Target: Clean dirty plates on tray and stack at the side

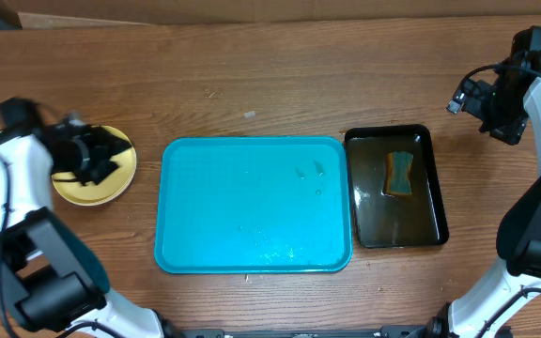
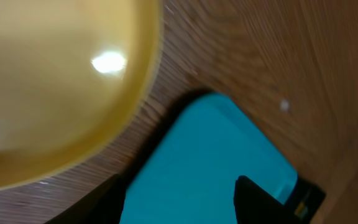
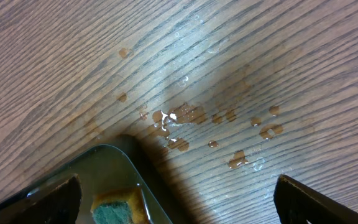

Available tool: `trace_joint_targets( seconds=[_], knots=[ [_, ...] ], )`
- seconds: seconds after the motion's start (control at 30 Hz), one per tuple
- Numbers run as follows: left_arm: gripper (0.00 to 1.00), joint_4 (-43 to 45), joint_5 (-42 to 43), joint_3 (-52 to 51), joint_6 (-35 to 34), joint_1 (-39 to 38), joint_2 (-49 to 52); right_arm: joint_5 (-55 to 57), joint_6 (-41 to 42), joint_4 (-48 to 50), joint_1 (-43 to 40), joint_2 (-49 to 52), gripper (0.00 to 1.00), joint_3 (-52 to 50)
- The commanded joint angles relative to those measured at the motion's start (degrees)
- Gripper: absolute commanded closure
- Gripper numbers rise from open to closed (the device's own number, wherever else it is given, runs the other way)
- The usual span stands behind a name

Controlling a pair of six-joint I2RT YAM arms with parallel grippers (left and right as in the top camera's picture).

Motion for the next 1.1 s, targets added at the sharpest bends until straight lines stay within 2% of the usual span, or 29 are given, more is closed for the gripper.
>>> trace_joint_targets(
  seconds=[0.0,0.13,0.2,0.27,0.33,0.47,0.77,0.8,0.87,0.9,0.93,1.0,1.03,1.07],
  knots=[
    [0.42,-1.6,2.4,1.2,3.3,-8.5,-0.2,0.3,0.4,0.2,0.0,-0.7,0.00,0.2],
    [0.40,-1.8,-1.7,1.2,3.3,-19.0,-0.2,0.3,0.4,0.2,0.0,-0.7,0.00,0.2],
    [0.00,-1.6,-4.2,1.2,3.3,-24.2,-0.2,0.3,0.4,0.2,0.0,-0.7,0.00,0.2],
    [0.00,-1.3,-6.4,1.2,3.3,-29.9,-0.2,0.3,0.4,0.2,0.0,-0.7,0.00,0.2],
    [0.04,-0.6,-8.7,1.2,3.2,-34.5,-0.2,0.3,0.4,0.2,0.0,-0.7,0.00,0.2],
    [0.00,0.1,-13.2,1.2,1.4,-42.9,-0.2,0.3,0.4,0.2,0.0,-0.7,0.00,0.2],
    [0.01,2.1,-16.6,1.2,-3.0,-54.4,-0.2,0.3,0.4,0.2,0.0,-0.7,0.00,0.2],
    [0.04,2.8,-16.9,1.2,-3.0,-55.3,-0.2,0.3,0.4,0.2,0.0,-0.7,0.00,0.2],
    [0.18,3.9,-18.0,1.2,-3.7,-56.8,-0.2,0.3,0.4,0.2,0.0,-0.7,0.00,0.2],
    [0.41,4.6,-18.1,1.2,-4.4,-57.6,-0.2,0.3,0.4,0.2,0.0,-0.7,0.00,0.2],
    [0.50,5.1,-18.0,1.2,-5.5,-58.2,-0.2,0.3,0.4,0.2,0.0,-0.7,0.00,0.2],
    [0.87,6.2,-18.1,1.2,-7.5,-59.5,-0.2,0.3,0.4,0.2,0.0,-0.7,0.00,0.2],
    [0.96,6.6,-18.4,1.2,-7.5,-60.3,-0.2,0.3,0.4,0.2,0.0,-0.7,0.00,0.2],
    [0.96,6.7,-19.5,1.2,-7.5,-60.9,-0.2,0.3,0.4,0.2,0.0,-0.7,0.00,0.2]
  ],
)
